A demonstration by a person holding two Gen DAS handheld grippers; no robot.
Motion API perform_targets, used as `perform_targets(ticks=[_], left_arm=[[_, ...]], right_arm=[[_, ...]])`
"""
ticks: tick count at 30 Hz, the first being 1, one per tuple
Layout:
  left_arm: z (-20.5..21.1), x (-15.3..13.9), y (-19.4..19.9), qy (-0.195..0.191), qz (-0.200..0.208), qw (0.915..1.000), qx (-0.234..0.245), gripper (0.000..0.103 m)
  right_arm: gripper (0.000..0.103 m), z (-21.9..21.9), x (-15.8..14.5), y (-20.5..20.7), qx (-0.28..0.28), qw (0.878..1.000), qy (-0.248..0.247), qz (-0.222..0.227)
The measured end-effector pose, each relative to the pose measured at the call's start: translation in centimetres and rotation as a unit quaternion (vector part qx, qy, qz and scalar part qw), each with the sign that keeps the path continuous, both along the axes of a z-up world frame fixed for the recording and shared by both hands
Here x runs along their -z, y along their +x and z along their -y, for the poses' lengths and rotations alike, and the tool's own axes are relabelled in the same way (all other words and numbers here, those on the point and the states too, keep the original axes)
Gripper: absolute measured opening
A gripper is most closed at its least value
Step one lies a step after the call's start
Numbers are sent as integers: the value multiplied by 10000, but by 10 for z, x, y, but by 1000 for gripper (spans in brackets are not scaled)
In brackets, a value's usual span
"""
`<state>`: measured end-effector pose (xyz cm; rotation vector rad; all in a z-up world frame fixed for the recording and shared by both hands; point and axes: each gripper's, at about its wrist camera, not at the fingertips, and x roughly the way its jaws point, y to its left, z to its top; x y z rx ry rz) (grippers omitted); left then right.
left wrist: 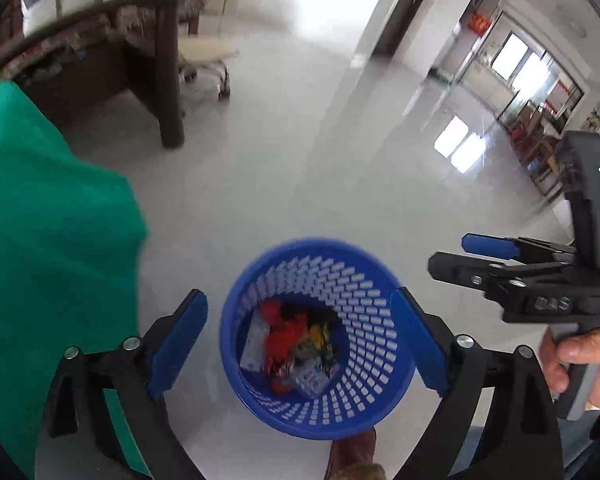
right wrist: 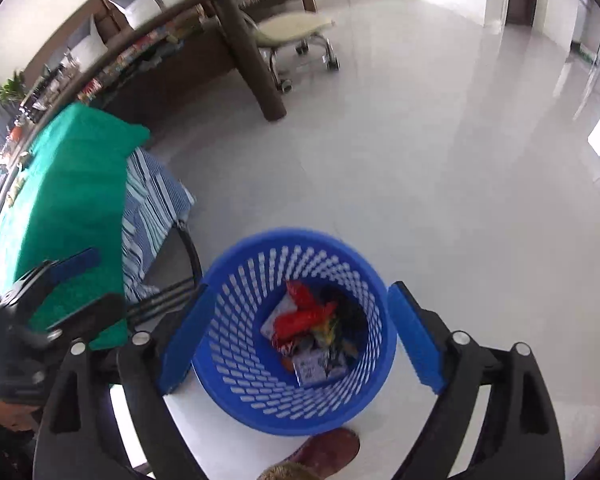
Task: Collect trash
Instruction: 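Carry both to the blue wastebasket and open both tools to drop them, then swing both tools back over the table toward the remaining trash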
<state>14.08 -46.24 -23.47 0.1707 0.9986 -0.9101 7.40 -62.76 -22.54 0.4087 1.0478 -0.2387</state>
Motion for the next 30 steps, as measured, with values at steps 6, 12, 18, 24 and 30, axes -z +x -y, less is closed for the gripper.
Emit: perform_targets(ticks=[6,12,18,24,30], left_arm=[[-68,-73,-38,-528,794,9952,208,98],[-170,-96,-39,12,787,9969,-54,98],[-296,-98,2,470,777,9922,-858,98],[-383,-101,87,656,880,9856,-1289,98],[-391,-102,175,759,1034,9854,-1117,98]], right_arm=[[98,-47,-48,1,-374,9911,-959,841],[98,-135,-69,13,-1197,9762,-1433,1100],[98,-251,-79,37,-2048,9643,-867,1438],[98,-374,-63,98,-3163,9403,-568,1118],[98,-424,-45,130,-3479,9307,-784,819]])
